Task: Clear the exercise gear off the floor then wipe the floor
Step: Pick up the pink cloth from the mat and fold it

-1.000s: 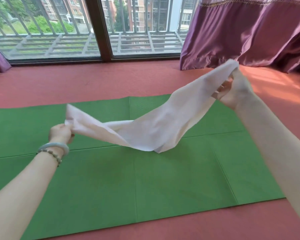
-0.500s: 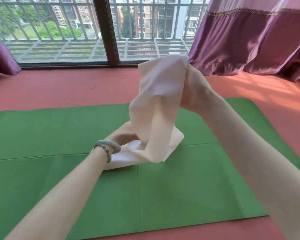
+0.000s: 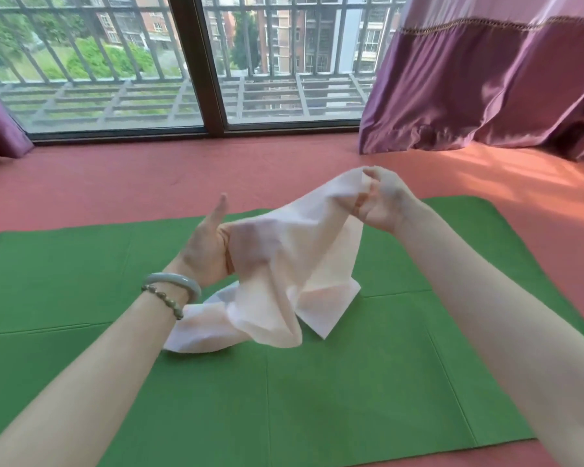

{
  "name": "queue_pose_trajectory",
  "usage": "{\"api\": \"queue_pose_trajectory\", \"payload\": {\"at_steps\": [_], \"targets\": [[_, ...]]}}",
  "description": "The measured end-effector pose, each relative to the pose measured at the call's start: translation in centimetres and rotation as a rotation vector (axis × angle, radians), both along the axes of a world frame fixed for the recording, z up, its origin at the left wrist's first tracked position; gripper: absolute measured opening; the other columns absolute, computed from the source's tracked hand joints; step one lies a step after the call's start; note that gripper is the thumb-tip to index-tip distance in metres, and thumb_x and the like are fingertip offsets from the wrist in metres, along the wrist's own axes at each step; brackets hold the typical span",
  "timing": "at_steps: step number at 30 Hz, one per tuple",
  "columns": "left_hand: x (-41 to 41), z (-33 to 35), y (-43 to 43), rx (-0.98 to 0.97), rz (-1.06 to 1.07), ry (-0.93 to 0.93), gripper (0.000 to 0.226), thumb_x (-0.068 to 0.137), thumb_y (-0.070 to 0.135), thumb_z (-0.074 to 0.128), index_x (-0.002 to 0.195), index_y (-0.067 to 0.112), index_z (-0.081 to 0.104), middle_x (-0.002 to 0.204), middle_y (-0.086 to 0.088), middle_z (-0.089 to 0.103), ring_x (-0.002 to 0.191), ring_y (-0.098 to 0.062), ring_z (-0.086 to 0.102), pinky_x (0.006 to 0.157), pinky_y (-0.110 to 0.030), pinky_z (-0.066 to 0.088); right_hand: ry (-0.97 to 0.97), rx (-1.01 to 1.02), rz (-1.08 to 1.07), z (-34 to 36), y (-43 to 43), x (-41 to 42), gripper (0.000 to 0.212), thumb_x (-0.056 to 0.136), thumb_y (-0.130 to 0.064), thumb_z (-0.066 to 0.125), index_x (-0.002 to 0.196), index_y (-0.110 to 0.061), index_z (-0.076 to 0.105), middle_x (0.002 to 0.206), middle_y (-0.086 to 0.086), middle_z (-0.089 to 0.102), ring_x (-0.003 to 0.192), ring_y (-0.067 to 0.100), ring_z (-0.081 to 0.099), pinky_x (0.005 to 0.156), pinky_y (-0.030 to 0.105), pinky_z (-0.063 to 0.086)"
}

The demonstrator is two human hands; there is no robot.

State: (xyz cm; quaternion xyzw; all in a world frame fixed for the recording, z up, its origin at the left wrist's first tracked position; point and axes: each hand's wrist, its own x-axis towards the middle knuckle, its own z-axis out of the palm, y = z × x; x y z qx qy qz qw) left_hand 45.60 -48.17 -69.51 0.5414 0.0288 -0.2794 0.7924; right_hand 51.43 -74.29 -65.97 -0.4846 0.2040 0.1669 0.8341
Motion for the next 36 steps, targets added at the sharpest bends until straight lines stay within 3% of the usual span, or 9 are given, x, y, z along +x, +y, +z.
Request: {"api": "queue_pose_trajectory", "payload": {"at_steps": [3,5,9,13,18,24,29,32,36], "targets": [[1.9,5.3,-0.5,-0.042,-0.105,-0.178,0.052,0.058,0.035,0.083,0.102,0.01,0.072,0.099,-0.007,0.072,0.085,-0.019,0.07,0.078,-0.031,0.057,0.089,-0.149,0.085,0.7,-0.2,-0.3,0.04,0.095,-0.031,0.045,0.128,-0.017,0.029,0.109,0.027,0.054,0.095,0.038,0.062,0.079,0.043,0.056],[3.4,8.5,-0.7,0.001,-0.143,-0.235,0.06,0.051,0.024,0.09,0.105,0.01,0.069,0.1,-0.007,0.071,0.086,-0.02,0.069,0.082,-0.032,0.056,0.098,-0.188,0.238,1.7,-0.2,-1.1,0.059,0.093,-0.04,0.048,0.143,-0.021,0.022,0.118,0.029,0.053,0.102,0.042,0.06,0.08,0.046,0.055],[4.8,15.2,-1.2,0.063,-0.114,-0.266,0.04,0.067,0.001,0.075,0.104,0.011,0.065,0.095,-0.003,0.071,0.085,-0.018,0.068,0.081,-0.031,0.055,-0.036,-0.28,0.546,5.7,0.3,-1.6,0.067,0.084,-0.055,0.052,0.141,-0.028,0.028,0.114,0.018,0.064,0.108,0.032,0.06,0.089,0.048,0.051],[5.2,22.1,-1.1,0.102,-0.109,-0.303,0.037,0.074,-0.001,0.063,0.109,0.01,0.058,0.097,-0.004,0.065,0.087,-0.018,0.066,0.081,-0.03,0.054,-0.253,-0.256,0.636,12.8,2.1,-0.6,0.094,0.063,-0.056,0.075,0.141,-0.04,0.026,0.123,0.016,0.06,0.115,0.029,0.058,0.095,0.044,0.047],[5.1,28.6,-0.4,0.141,-0.071,-0.37,0.038,0.079,-0.013,0.057,0.108,0.012,0.057,0.093,-0.004,0.069,0.086,-0.019,0.069,0.076,-0.033,0.057,-0.466,-0.203,0.43,20.3,4.2,1.3,0.076,0.082,-0.005,0.065,0.14,-0.035,0.027,0.11,0.012,0.062,0.092,0.026,0.062,0.087,0.042,0.05],[6.3,32.0,2.0,0.466,0.077,-0.48,0.033,0.081,-0.014,0.058,0.1,0.013,0.061,0.081,0.003,0.071,0.076,-0.008,0.069,0.067,-0.018,0.055,-0.538,-0.399,0.339,26.7,4.1,1.9,0.087,0.078,0.003,0.068,0.145,-0.027,0.02,0.091,0.019,0.061,0.059,0.021,0.061,0.063,0.038,0.059],[6.3,36.2,3.0,0.574,0.166,-0.398,0.01,0.085,0.0,0.063,0.077,0.007,0.064,0.077,-0.002,0.067,0.07,-0.005,0.065,0.065,-0.013,0.053,-0.513,-0.474,0.331,33.0,5.5,1.1,0.027,0.08,0.0,0.067,0.105,-0.006,0.06,0.084,0.013,0.061,0.059,0.02,0.061,0.06,0.031,0.06],[5.7,41.9,3.7,0.663,0.13,-0.336,0.016,0.087,0.009,0.064,0.071,0.009,0.061,0.061,0.005,0.066,0.063,-0.006,0.061,0.059,-0.015,0.054,-0.455,-0.455,0.414,39.2,5.4,0.4,0.025,0.078,0.009,0.065,0.099,-0.004,0.061,0.098,0.017,0.06,0.071,0.021,0.064,0.066,0.028,0.06],[4.9,51.0,3.8,0.753,-0.015,-0.289,0.015,0.093,0.021,0.056,0.082,0.013,0.064,0.072,-0.003,0.072,0.071,-0.014,0.067,0.073,-0.028,0.056,-0.421,-0.516,0.494,48.0,4.8,0.0,0.037,0.072,0.021,0.063,0.101,-0.002,0.062,0.106,0.021,0.057,0.083,0.028,0.064,0.07,0.026,0.059]]}}
